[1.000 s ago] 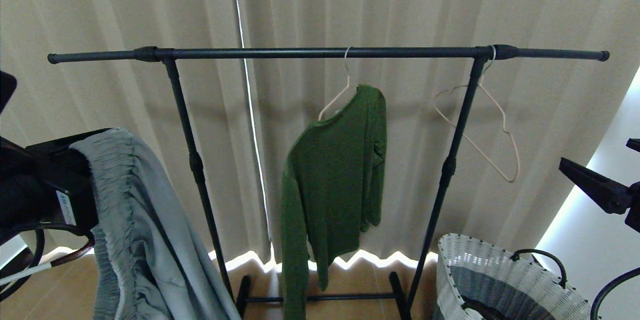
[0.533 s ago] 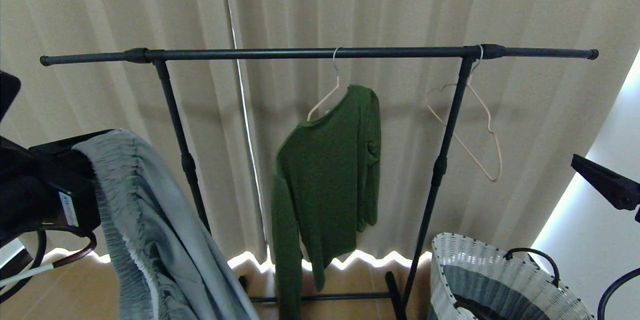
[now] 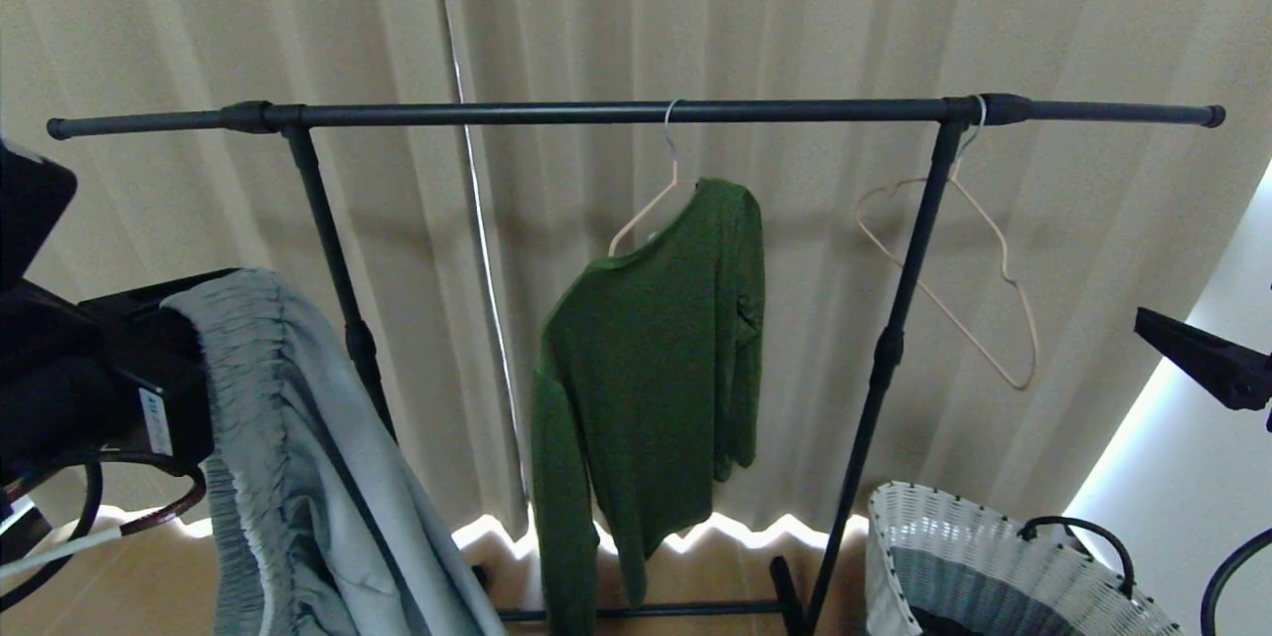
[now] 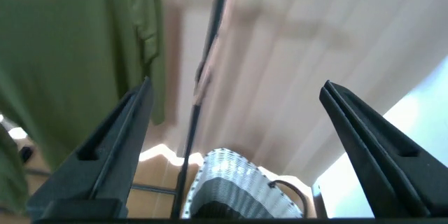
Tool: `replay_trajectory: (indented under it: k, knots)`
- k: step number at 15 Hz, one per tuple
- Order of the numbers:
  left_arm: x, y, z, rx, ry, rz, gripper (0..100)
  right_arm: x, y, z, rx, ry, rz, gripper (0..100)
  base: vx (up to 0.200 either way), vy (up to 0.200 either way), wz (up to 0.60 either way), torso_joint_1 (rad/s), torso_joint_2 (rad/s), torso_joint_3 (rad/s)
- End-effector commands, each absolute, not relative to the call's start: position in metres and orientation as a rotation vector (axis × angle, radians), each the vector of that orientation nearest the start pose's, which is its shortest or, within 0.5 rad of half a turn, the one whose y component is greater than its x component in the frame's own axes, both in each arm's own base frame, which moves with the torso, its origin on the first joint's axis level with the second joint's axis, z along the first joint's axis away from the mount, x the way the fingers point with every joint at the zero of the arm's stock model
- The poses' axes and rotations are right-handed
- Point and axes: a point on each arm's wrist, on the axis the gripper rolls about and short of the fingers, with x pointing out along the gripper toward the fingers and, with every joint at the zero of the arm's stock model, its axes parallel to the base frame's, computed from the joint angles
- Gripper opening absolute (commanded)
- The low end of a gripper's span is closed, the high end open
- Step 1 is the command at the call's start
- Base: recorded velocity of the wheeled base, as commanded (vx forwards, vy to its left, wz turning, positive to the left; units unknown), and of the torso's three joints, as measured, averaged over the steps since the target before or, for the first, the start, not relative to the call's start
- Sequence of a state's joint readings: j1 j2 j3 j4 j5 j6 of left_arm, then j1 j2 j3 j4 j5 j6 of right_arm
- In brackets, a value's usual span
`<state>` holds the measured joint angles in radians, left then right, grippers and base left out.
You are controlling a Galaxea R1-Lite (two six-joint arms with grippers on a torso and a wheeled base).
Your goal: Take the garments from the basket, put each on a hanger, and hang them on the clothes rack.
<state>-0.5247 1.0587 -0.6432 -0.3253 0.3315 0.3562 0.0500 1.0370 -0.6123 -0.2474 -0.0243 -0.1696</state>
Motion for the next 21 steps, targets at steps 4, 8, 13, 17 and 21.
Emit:
replay_trajectory:
  k: [4,8,13,17,21]
  knots:
    - [0.132,-0.068,0.23,0.427,0.116,-0.22,0,0.147,0.007,0.24,-0.175,0.229,0.048,100,0.1,0.0,0.0,0.004,0.0,-0.001]
    - [0.128,-0.067,0.217,0.426,0.129,-0.303,0,0.163,0.006,0.236,-0.173,0.3,0.04,100,0.0,0.0,0.0,0.0,0.0,0.0]
    - [0.139,-0.054,0.203,0.387,0.121,-0.34,0,0.185,0.006,0.233,-0.147,0.356,0.041,100,0.0,0.0,0.0,0.0,0.0,0.0]
    - [0.173,-0.049,0.195,0.347,0.079,-0.238,0,0.205,0.007,0.243,-0.102,0.345,0.036,100,0.0,0.0,0.0,0.0,0.0,0.0]
    - [0.201,-0.04,0.194,0.331,0.037,-0.151,0,0.219,0.008,0.254,-0.053,0.411,0.027,100,0.0,0.0,0.0,0.0,0.0,0.0]
